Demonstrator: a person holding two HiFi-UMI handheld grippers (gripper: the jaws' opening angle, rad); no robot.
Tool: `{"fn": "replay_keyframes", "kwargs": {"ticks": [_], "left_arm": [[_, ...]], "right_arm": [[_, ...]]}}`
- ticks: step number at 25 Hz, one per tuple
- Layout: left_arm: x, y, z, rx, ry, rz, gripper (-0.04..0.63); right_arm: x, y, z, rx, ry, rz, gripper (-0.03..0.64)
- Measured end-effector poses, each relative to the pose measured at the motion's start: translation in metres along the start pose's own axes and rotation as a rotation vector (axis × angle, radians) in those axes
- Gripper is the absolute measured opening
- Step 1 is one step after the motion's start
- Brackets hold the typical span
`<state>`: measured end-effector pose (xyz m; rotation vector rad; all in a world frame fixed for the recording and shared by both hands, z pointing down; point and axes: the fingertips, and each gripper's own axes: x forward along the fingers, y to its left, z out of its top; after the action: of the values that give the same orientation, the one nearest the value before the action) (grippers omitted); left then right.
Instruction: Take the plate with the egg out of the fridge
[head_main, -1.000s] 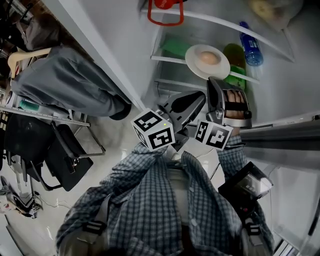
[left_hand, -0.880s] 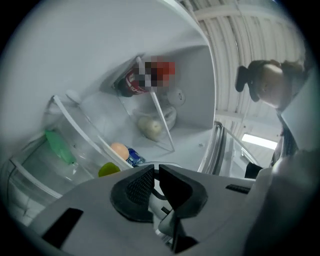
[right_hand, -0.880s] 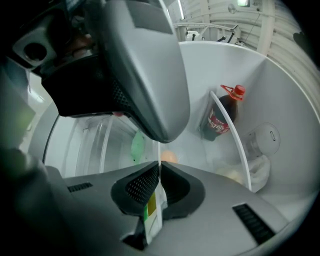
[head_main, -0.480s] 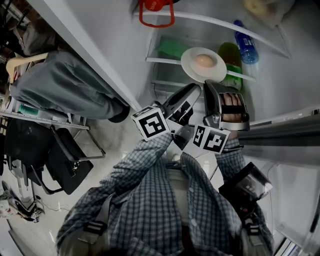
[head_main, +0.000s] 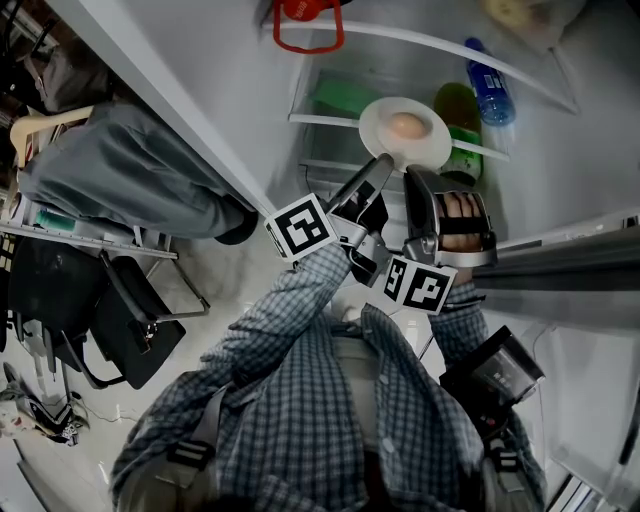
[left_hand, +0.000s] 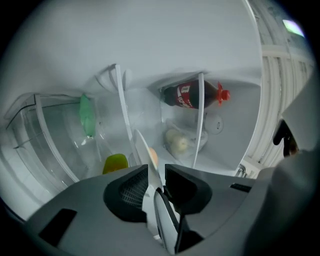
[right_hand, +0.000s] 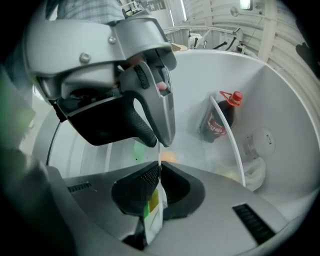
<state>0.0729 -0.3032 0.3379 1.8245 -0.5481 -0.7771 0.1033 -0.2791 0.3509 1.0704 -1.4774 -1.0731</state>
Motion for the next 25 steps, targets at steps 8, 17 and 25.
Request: {"fn": "replay_keyframes", "kwargs": {"ticks": [8, 17, 25], "left_arm": [[0.007, 0.011, 0.010, -0.108, -0.046, 0.052, 0.094], [0.005, 0.005, 0.012, -0.187, -0.059, 0.041, 0.091], [0.002, 0.013, 0.016, -0.193, -0.067, 0.069, 0.087]], "right_arm": [[-0.004, 0.000, 0.001, -0.026, -0.011, -0.006, 0.021], [-0.009, -0.002, 0.007, -0.029, -0.026, -0.021, 0.021], [-0.023, 0.001, 0.005, 0.031, -0.040, 0.020, 0.021]]}}
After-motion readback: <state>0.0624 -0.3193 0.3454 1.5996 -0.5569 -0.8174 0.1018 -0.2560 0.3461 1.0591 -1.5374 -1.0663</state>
